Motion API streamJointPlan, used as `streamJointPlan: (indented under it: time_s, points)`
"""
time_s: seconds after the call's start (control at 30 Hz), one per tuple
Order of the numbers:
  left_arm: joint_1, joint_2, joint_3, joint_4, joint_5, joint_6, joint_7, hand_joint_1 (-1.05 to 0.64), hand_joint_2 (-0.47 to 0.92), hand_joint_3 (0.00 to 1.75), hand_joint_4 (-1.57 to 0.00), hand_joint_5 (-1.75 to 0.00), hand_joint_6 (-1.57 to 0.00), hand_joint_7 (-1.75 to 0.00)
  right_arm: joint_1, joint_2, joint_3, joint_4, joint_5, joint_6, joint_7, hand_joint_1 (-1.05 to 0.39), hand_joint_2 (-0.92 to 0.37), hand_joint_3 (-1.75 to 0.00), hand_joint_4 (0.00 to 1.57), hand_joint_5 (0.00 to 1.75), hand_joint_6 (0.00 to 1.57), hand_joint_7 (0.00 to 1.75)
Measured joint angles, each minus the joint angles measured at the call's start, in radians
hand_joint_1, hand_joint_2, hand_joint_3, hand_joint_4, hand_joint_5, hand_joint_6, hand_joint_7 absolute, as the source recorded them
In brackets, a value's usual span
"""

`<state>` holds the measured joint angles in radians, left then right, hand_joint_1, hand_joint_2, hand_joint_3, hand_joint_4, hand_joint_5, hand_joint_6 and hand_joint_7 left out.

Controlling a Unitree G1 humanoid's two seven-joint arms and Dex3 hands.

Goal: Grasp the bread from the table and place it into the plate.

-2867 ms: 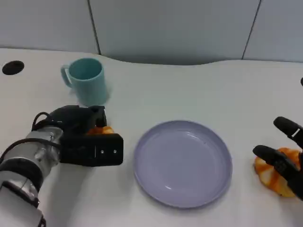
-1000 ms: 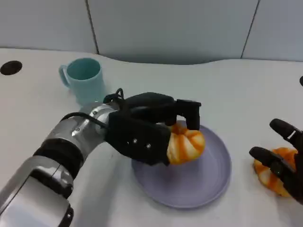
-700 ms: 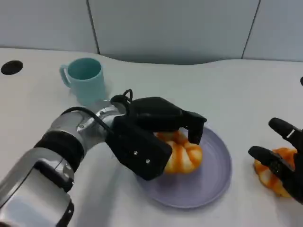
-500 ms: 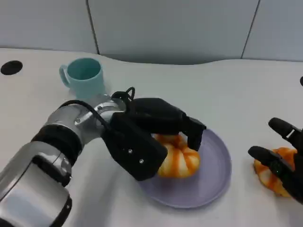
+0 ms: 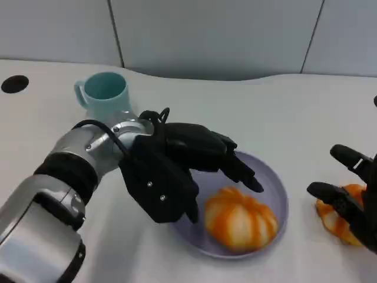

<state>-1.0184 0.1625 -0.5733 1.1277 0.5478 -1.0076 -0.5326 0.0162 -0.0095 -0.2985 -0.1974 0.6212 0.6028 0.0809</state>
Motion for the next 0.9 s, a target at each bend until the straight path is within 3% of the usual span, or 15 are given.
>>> streamJointPlan:
  time_s: [0.07, 0.17, 0.23, 0.33, 0.5, 0.9]
  points:
    - [-0.005, 0.0, 0.004, -0.001, -0.006, 0.0, -0.015, -0.74, 0.92, 0.05, 0.0, -0.17, -0.17, -0.02, 0.0, 0.001, -0.001, 0.001, 0.002, 0.001, -0.003, -0.3, -0.92, -0.54, 0.31, 1.4, 0.31, 0.92]
    - [-0.013, 0.0, 0.012, -0.007, -0.008, 0.0, -0.024, -0.79, 0.92, 0.06, 0.0, -0.02, -0.09, -0.01, 0.0, -0.003, 0.001, 0.004, -0.001, 0.0, 0.007, -0.3, -0.92, -0.55, 0.35, 1.35, 0.37, 0.93]
    - [-0.015, 0.002, 0.015, -0.012, -0.008, 0.001, -0.024, -0.83, 0.92, 0.07, 0.0, 0.0, -0.1, -0.02, 0.0, -0.005, 0.001, 0.01, -0.002, -0.007, 0.017, -0.32, -0.92, -0.48, 0.39, 1.27, 0.44, 0.87]
    - [-0.018, 0.01, 0.015, -0.031, -0.007, 0.016, -0.026, -0.86, 0.92, 0.09, 0.0, 0.0, -0.06, -0.01, 0.0, -0.005, 0.0, 0.019, -0.002, -0.013, 0.024, -0.33, -0.92, -0.45, 0.38, 1.24, 0.39, 0.79]
    - [-0.019, 0.041, 0.054, -0.039, -0.054, 0.022, -0.048, -0.85, 0.92, 0.09, 0.0, 0.0, -0.03, -0.01, 0.0, -0.005, -0.001, 0.019, 0.001, -0.004, 0.003, -0.3, -0.92, -0.52, 0.33, 1.26, 0.34, 0.87]
    - [0.132, 0.166, 0.344, -0.073, -0.525, 0.157, -0.396, -0.79, 0.92, 0.12, 0.0, 0.0, -0.05, -0.01, -0.003, -0.003, -0.023, 0.019, 0.024, 0.024, -0.017, -0.29, -0.92, -0.49, 0.29, 1.27, 0.31, 0.96]
